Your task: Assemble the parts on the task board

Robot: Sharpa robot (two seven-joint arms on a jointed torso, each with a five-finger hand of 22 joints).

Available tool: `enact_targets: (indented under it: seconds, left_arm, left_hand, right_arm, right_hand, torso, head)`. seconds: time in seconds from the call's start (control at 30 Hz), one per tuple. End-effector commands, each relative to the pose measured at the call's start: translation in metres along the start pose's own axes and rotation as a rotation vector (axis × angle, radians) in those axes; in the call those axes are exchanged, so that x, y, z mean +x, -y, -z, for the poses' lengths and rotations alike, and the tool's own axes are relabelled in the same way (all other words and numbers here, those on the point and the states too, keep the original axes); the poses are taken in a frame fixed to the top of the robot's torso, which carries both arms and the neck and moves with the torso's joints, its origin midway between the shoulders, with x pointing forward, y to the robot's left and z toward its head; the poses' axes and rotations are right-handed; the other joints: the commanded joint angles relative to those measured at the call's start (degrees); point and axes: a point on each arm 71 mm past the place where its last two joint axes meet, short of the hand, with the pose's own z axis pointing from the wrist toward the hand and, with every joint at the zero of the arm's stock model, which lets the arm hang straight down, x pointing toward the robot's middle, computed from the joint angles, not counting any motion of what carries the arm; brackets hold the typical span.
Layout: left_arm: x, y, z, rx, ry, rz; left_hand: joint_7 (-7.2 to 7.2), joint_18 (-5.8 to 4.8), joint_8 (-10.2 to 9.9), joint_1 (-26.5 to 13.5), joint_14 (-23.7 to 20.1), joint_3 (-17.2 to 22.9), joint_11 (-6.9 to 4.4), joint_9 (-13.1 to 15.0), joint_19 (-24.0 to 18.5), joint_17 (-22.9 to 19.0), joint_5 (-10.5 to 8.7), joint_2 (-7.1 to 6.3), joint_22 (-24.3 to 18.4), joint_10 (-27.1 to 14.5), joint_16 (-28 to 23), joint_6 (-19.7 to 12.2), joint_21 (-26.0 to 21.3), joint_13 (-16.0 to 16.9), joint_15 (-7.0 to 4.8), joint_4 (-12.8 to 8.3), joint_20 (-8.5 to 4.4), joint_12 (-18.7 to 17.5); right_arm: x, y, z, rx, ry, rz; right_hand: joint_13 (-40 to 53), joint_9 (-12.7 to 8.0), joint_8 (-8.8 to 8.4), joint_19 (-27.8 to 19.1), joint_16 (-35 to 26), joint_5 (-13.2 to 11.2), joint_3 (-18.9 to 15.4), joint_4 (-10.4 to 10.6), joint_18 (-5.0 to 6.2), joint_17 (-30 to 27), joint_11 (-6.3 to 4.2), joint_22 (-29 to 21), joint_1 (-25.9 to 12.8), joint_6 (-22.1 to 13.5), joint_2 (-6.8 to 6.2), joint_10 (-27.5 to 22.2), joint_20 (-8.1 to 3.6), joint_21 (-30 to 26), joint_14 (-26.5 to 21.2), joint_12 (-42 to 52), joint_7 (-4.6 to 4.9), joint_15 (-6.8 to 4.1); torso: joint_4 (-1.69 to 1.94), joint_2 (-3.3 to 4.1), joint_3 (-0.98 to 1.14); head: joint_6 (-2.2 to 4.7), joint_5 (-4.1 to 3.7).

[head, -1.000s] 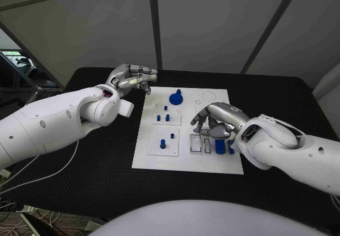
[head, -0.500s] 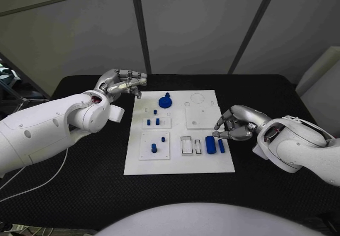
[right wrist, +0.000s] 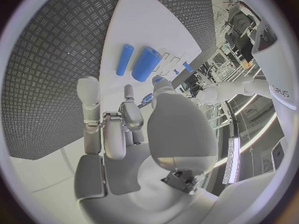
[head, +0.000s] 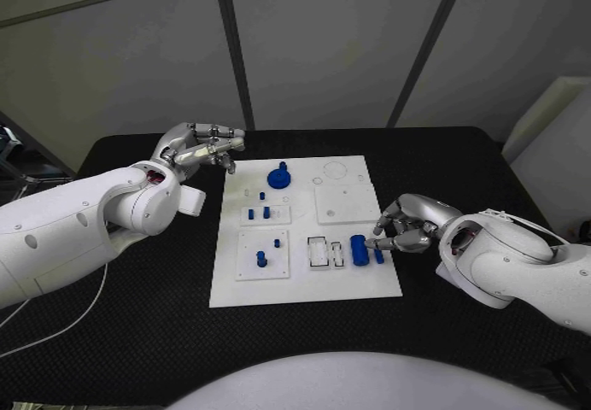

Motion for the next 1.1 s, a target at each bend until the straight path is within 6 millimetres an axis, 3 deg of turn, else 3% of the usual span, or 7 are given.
enact_targets:
  seconds: [0.03, 0.27, 0.47, 1.1]
  left_arm:
    - [0.000, 0.001, 0.000, 0.009, -0.009, 0.005]
    - [0.000, 0.001, 0.001, 0.009, -0.007, 0.004]
    - [0.000, 0.001, 0.001, 0.008, -0.007, 0.004]
    - [0.000, 0.000, 0.001, 0.007, -0.007, 0.005]
  left_hand:
    - [0.00, -0.65, 0.39, -0.40, -0.30, -0.26, -0.03, 0.02, 0.19, -0.08, 0.22, 0.03, -0.08, -0.45, 0.25, -0.43, -0.26, 0.05, 0.06, -0.01, 0.34, 0.34]
    - [-0.02, -0.64, 0.41, -0.37, -0.30, -0.26, -0.05, 0.03, 0.20, -0.09, 0.26, 0.07, -0.10, -0.48, 0.26, -0.44, -0.28, 0.06, 0.06, 0.00, 0.34, 0.40]
    - [-0.02, -0.64, 0.41, -0.37, -0.30, -0.26, -0.05, 0.03, 0.20, -0.09, 0.26, 0.07, -0.10, -0.48, 0.26, -0.44, -0.28, 0.06, 0.06, 0.00, 0.34, 0.40]
    - [-0.03, -0.63, 0.44, -0.31, -0.29, -0.24, -0.06, 0.03, 0.21, -0.10, 0.31, 0.15, -0.12, -0.52, 0.28, -0.45, -0.30, 0.07, 0.04, -0.01, 0.33, 0.46]
  right_arm:
    - [0.002, 0.001, -0.001, 0.036, -0.008, 0.043]
    - [0.012, -0.006, -0.003, 0.018, -0.025, 0.050]
    - [0.016, -0.013, -0.005, -0.006, -0.023, 0.057]
    - [0.032, -0.018, -0.013, 0.007, -0.081, 0.075]
  right_hand:
    - [0.38, 0.25, 0.48, 0.14, 0.33, -0.11, -0.76, 0.01, -0.51, 7.38, 0.39, 0.05, -0.27, -0.57, 0.18, -0.19, 0.09, 0.15, 4.49, 0.50, 0.01, 0.52]
    - [1.18, 0.62, 1.07, 0.20, 0.43, -0.35, -1.54, 0.05, -0.54, 7.63, 0.40, 0.26, -0.34, -0.82, 0.56, -0.01, 0.12, 0.27, 4.53, 1.05, -0.01, 0.54]
    - [1.75, 0.92, 1.58, 0.27, 0.54, -0.38, -1.91, 0.00, -0.56, 7.87, 0.35, 0.48, -0.17, -0.82, 0.86, 0.16, 0.12, 0.41, 4.58, 1.47, -0.08, 0.52]
    - [2.30, 1.73, 2.94, 0.41, 0.70, -1.19, -3.13, 0.08, -0.62, 8.25, 0.21, 0.89, -0.62, -1.03, 1.49, 0.15, 0.05, 0.71, 4.65, 1.68, -0.25, 0.41]
  torso:
    - [0.14, 0.08, -0.09]
    - [-0.06, 0.11, -0.03]
    - [0.04, 0.08, -0.12]
    - [0.02, 0.08, -0.10]
  head:
    - [-0.07, 0.03]
    - [-0.41, 0.51]
    - [-0.66, 0.55]
    - [-0.90, 0.71]
